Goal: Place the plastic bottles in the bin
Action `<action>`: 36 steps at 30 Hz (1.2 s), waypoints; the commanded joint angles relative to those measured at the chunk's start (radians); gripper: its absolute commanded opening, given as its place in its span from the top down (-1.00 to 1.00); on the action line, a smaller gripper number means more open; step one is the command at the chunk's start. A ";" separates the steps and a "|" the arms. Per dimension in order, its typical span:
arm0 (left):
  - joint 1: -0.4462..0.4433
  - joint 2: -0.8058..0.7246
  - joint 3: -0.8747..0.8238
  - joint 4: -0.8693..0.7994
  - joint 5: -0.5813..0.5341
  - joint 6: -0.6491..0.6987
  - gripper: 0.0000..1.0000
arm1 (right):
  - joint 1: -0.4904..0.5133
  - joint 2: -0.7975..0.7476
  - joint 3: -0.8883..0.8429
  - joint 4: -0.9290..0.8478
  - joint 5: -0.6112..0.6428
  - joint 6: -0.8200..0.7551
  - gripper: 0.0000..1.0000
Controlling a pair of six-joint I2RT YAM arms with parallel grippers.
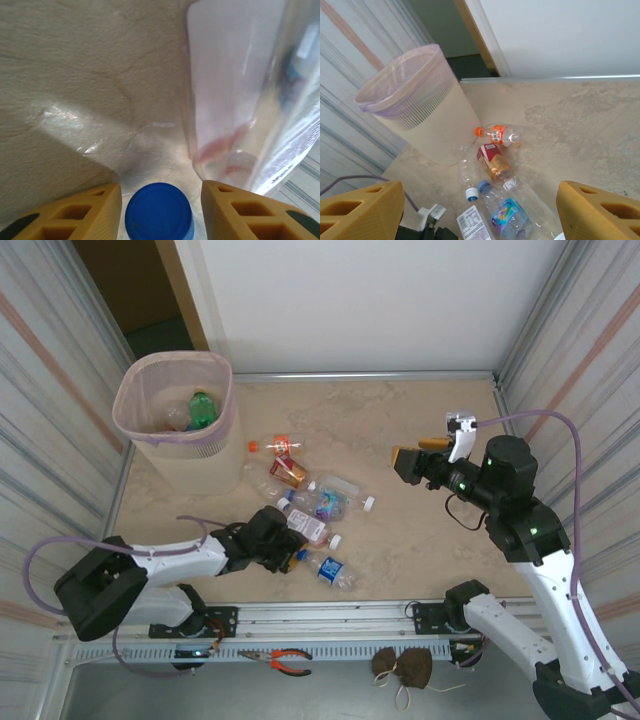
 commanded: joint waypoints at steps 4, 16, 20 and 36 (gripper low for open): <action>-0.007 0.016 0.011 0.022 0.013 -0.012 0.16 | -0.003 -0.022 -0.001 -0.006 0.011 -0.002 -0.57; -0.007 0.021 0.017 0.016 0.019 -0.004 0.35 | -0.007 -0.022 -0.002 -0.012 0.012 -0.009 -0.57; -0.006 -0.011 0.026 -0.025 0.010 0.014 0.43 | -0.010 -0.023 -0.001 -0.014 0.013 -0.010 -0.57; 0.134 -0.320 0.461 -0.681 -0.088 0.618 0.60 | -0.018 -0.006 0.040 -0.038 0.018 -0.034 -0.57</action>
